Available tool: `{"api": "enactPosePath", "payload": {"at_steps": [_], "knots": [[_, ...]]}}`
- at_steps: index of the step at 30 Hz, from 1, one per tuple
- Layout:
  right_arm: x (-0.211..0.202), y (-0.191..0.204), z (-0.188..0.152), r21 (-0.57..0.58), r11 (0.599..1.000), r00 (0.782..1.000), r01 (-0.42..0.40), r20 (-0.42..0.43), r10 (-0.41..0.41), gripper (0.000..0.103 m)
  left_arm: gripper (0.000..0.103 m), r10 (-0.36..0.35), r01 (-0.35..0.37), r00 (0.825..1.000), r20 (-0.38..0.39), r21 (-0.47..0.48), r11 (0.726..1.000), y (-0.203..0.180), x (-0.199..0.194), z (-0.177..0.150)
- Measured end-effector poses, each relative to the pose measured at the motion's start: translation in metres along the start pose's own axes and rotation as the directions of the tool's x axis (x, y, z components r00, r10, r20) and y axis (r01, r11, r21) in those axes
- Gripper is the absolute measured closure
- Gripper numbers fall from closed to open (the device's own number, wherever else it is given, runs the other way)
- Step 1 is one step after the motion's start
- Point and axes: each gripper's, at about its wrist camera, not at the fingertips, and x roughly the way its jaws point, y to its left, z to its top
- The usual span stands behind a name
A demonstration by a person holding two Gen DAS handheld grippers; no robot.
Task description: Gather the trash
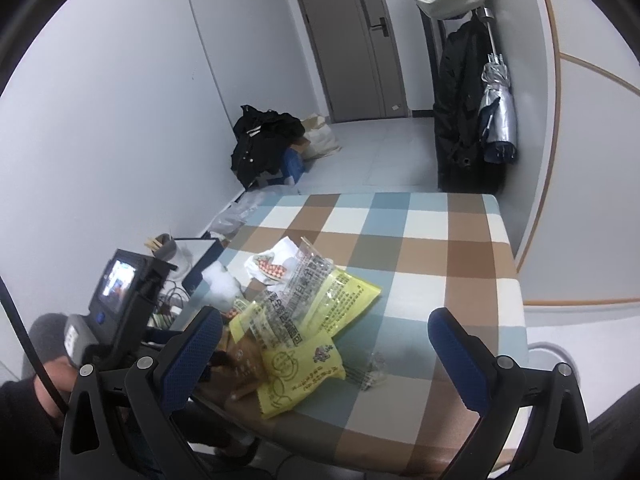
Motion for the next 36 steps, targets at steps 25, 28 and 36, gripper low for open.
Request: {"api": "enactPosePath", "payload": {"at_steps": [25,28,36], "knots": [[0.002,0.009,-0.010,-0.032,0.999,0.999,0.007,-0.032,-0.008,0.000,0.058,-0.024,0.026,0.999,0.043,-0.050,0.998,0.013,-0.002,-0.002],[0.004,0.012,-0.011,-0.042,0.999,0.999,0.018,-0.036,-0.019,0.000,0.060,-0.022,0.024,0.999,0.049,-0.048,0.999,0.013,-0.001,-0.002],[0.011,0.016,-0.015,-0.065,0.997,0.997,0.049,-0.048,-0.053,0.000,0.081,-0.034,0.037,0.997,0.065,-0.042,0.998,0.012,-0.007,-0.005]]}}
